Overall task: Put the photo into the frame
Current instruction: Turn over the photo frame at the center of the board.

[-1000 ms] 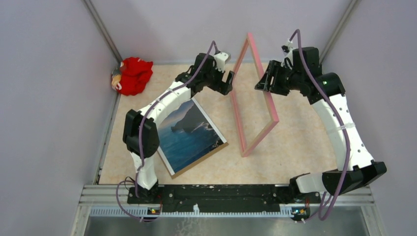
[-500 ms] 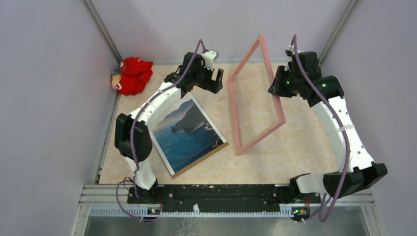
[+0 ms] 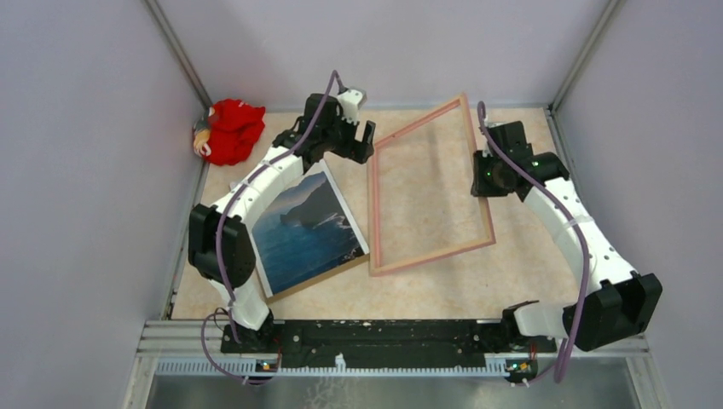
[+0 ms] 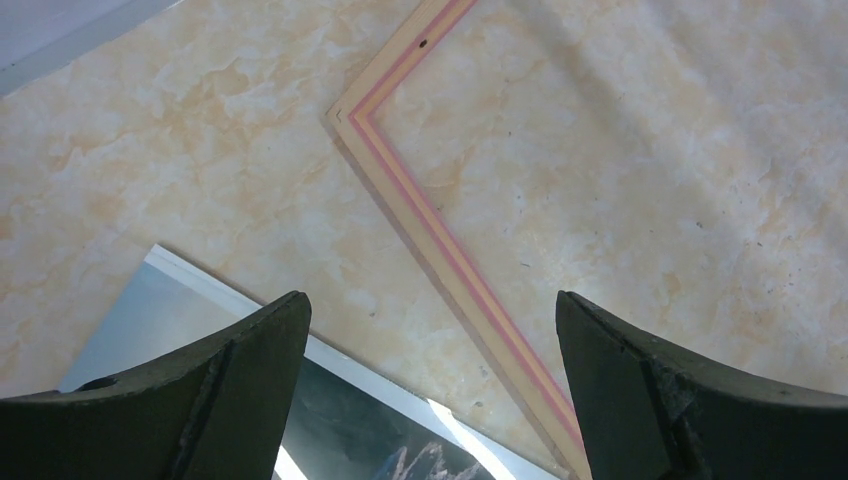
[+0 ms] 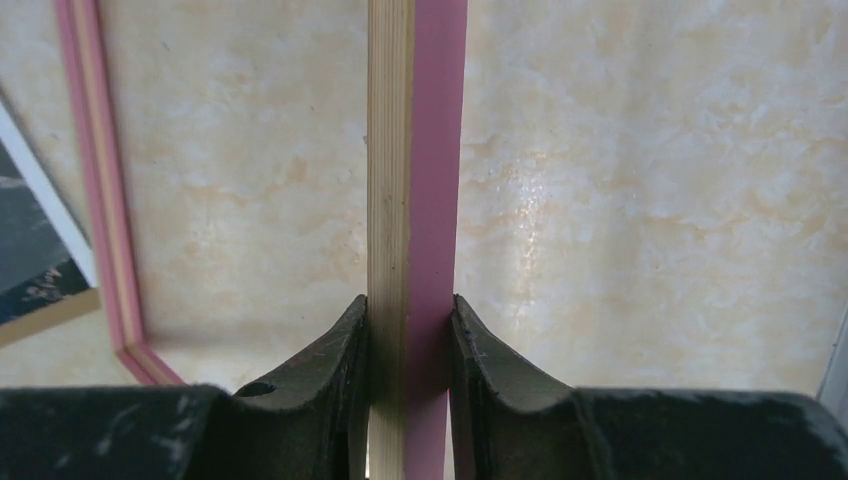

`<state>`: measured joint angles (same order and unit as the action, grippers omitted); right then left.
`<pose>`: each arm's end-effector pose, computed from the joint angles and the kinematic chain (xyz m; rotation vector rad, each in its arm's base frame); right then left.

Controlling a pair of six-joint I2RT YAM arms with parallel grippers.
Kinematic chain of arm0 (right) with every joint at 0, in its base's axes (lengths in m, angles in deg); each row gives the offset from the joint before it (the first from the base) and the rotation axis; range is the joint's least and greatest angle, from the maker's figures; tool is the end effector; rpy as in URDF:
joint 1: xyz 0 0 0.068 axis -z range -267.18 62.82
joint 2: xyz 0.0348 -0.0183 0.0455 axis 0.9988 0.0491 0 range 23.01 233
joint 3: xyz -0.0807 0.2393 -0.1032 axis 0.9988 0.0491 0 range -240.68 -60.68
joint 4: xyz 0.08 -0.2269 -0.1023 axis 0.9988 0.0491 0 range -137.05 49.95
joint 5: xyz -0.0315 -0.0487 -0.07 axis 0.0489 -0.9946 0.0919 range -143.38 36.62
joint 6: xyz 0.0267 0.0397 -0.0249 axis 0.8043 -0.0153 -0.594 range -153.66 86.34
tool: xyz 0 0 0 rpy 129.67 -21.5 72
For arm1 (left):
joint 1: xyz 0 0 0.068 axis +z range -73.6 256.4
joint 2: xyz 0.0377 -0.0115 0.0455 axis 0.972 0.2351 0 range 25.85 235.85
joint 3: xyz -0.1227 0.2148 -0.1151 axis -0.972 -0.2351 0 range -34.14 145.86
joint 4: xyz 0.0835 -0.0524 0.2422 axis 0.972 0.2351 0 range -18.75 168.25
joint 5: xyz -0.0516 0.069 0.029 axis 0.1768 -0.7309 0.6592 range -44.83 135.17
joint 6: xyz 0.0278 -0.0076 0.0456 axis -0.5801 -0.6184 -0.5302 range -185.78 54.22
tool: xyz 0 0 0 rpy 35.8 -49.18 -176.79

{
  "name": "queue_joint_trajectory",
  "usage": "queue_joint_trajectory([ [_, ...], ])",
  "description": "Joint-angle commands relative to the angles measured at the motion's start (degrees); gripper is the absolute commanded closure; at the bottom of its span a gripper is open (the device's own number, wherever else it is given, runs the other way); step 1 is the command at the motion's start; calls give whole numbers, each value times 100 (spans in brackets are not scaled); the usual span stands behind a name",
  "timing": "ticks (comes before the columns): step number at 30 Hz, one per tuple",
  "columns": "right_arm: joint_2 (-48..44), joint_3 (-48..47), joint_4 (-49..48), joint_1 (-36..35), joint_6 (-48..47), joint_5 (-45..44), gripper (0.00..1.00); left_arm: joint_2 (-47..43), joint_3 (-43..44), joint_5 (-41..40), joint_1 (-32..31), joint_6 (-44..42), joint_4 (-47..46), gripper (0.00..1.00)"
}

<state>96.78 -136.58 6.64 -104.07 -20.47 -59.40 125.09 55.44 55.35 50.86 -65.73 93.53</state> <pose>0.2469 0.0709 0.3502 -0.0343 2.4662 0.0978 0.3642 -0.1809 0.3344 0.5779 2.0731 -0.4509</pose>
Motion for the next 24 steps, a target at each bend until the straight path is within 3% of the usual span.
queue_joint_trajectory([
  [1, 104, 331, 196, -256, -794, -398, 95, -277, -62, -66, 6, -161, -165, 1],
  [11, 1130, 1193, -252, -490, -750, -1871, 95, -134, -431, -396, 5, -377, -225, 1],
  [24, 2518, 1614, -972, -450, 285, -3067, 95, -348, -692, -587, 20, -710, -149, 2],
])
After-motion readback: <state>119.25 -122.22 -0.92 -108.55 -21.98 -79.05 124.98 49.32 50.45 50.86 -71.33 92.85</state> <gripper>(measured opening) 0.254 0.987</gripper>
